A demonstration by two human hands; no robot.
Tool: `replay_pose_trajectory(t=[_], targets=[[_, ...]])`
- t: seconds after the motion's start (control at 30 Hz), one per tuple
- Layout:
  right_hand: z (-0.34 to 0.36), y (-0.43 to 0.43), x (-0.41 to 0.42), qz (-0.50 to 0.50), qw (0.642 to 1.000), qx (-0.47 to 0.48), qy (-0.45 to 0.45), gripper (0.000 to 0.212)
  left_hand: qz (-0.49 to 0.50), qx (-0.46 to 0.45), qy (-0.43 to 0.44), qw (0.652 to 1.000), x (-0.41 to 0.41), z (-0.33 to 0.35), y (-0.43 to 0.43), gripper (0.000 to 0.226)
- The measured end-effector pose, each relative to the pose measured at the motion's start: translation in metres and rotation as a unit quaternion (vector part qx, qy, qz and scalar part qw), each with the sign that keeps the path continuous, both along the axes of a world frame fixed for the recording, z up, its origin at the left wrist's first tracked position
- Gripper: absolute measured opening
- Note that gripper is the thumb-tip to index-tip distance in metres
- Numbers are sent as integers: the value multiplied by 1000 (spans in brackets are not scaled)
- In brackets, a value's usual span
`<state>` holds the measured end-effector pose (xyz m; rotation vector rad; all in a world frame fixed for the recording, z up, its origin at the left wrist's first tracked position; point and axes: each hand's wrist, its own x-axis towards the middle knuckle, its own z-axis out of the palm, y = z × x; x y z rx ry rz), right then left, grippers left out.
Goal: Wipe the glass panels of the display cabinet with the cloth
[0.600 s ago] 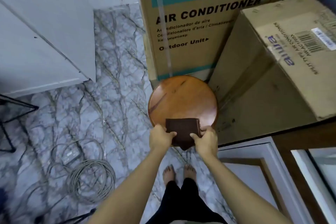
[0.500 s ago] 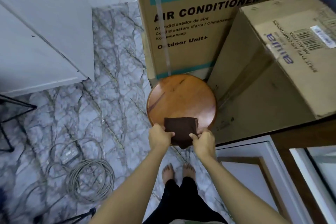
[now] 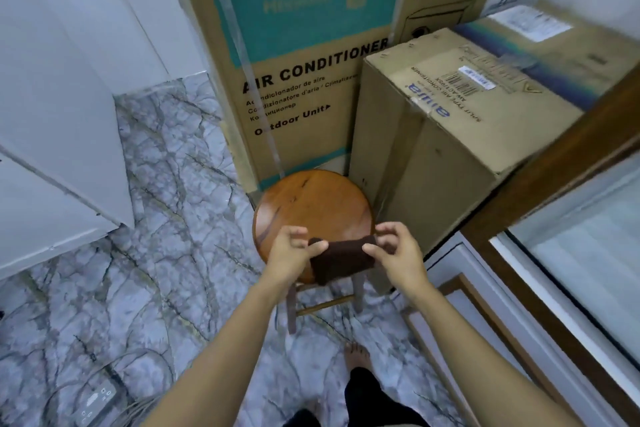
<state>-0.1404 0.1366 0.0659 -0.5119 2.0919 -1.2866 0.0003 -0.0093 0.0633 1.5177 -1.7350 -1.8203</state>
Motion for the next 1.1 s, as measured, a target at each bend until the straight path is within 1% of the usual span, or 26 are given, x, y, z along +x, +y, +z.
replay_pose_trajectory(t=[0.1,0.17,0.2,0.27,0.33,0.4,0.47,0.57,0.63,0.77,0.87,0.97,1.03,1.1], targets=[[44,23,6,-11,999,-23,21,41,-129,-21,42,991,-7,45,-2,67],[72,36,11,-36,996,-12,77,41,-218,-84,47,971,-15,70,4,72],[85,43,13,-49,992,0,117,38,-253,-128,42,958,-20,83,9,68],[112,61,16,-65,974,31,215,29,-306,-217,53,926,-32,111,22,51],[138,86,15,-79,949,44,302,18,-344,-288,81,890,-46,141,37,32],[166,113,13,-120,924,37,362,11,-356,-338,125,862,-64,172,53,18],[199,139,9,-168,900,21,402,9,-356,-349,190,846,-84,207,71,10],[255,172,1,-216,869,5,444,5,-360,-319,277,832,-117,261,105,7],[292,189,-6,-250,850,-26,463,3,-345,-293,345,822,-137,296,129,7],[357,215,-34,-313,785,-74,529,3,-285,-283,448,799,-178,356,169,15],[398,226,-60,-326,722,-71,607,8,-224,-306,503,777,-208,398,188,22],[429,232,-82,-335,658,-28,674,11,-154,-331,556,747,-233,432,203,25],[440,235,-95,-360,603,10,712,12,-122,-348,572,733,-250,444,214,29],[443,235,-107,-390,547,55,739,13,-77,-390,577,714,-265,445,226,29]])
